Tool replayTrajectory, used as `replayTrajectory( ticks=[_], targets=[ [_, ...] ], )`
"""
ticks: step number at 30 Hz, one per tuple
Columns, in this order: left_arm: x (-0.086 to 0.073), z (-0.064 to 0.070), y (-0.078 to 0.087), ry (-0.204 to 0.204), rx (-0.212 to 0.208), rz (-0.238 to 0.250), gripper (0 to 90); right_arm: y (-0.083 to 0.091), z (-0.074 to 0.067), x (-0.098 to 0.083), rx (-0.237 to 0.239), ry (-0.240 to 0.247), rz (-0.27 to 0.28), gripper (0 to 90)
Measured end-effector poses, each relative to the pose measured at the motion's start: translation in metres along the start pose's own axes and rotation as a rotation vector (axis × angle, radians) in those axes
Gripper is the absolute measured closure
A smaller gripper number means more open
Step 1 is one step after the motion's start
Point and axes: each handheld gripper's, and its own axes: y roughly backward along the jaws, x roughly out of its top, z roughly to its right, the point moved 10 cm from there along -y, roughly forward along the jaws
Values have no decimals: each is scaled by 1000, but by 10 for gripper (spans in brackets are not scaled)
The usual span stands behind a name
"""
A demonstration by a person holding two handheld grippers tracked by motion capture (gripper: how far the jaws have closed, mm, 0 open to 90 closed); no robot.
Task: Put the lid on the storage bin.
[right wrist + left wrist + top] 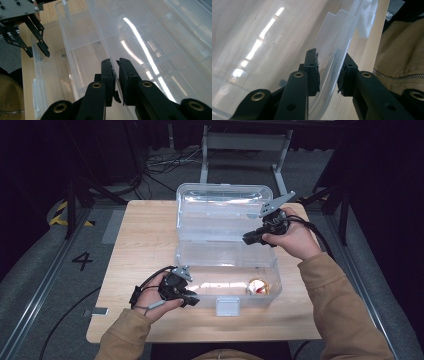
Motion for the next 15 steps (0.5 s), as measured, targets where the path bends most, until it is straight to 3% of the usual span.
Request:
replayTrajectory(
  ticks=[15],
  targets=[
    [0,0,0,2,-3,-2,733,4,-13,-5,9,35,-16,832]
  ],
)
